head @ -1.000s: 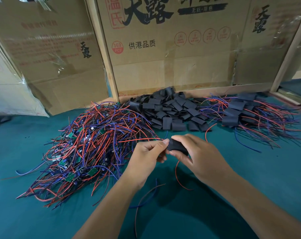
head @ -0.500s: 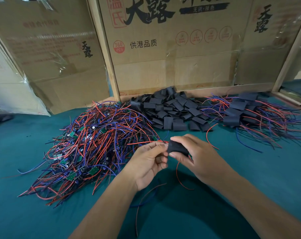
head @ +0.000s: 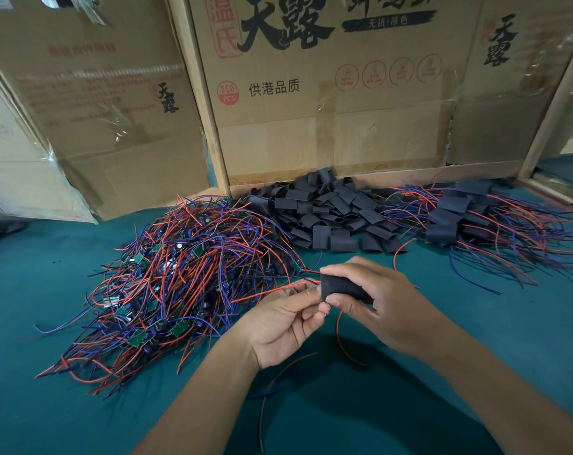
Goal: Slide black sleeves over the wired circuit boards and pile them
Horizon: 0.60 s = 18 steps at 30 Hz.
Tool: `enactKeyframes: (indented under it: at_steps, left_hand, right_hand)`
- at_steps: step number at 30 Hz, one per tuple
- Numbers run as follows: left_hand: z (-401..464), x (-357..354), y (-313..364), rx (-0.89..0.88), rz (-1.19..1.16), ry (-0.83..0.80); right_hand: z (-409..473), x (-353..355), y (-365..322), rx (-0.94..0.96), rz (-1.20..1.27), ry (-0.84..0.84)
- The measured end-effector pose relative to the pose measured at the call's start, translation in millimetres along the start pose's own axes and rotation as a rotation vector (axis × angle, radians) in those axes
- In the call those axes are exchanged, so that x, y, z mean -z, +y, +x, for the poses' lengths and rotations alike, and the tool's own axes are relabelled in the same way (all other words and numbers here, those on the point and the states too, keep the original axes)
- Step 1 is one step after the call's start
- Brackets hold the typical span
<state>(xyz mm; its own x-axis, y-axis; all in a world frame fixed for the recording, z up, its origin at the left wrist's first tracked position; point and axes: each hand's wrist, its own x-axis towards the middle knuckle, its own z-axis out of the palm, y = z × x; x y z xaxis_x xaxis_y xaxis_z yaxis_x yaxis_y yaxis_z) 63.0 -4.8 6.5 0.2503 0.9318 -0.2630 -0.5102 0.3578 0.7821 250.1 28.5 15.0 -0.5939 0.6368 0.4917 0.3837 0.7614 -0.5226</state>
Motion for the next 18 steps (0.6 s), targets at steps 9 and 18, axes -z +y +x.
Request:
enactKeyframes:
  at_steps: [9, 18]
  left_hand:
    - [-2, -4, -2, -0.095, 0.079, -0.036]
    - [5, -1, -5, -0.123, 0.139, -0.031]
  right_hand:
    - [2, 9, 1, -0.192, 0.250, -0.053]
    - [15, 40, 21, -0.399, 0.457, 0.137]
